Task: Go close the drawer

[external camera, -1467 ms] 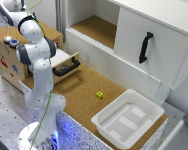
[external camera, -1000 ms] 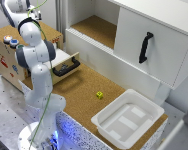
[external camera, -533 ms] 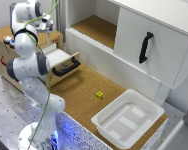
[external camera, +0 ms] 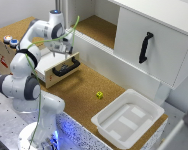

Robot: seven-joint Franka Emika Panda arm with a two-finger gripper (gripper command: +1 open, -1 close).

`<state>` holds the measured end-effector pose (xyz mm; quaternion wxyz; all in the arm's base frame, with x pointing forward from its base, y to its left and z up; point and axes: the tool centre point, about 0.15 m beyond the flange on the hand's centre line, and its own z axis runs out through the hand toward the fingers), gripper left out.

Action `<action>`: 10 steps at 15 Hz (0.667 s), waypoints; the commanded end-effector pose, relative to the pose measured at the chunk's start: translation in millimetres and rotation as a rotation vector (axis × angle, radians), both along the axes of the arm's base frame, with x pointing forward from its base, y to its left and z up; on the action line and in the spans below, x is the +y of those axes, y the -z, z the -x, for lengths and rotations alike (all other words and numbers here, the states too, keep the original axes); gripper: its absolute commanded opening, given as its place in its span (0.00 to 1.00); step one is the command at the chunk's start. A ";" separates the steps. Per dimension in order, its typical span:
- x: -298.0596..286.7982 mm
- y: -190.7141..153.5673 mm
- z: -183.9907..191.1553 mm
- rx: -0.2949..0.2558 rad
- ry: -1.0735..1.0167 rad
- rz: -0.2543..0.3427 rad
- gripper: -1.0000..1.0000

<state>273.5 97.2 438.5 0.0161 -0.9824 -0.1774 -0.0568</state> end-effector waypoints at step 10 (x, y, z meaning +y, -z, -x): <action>-44.0 84.0 -57.2 -0.025 0.196 -0.047 0.00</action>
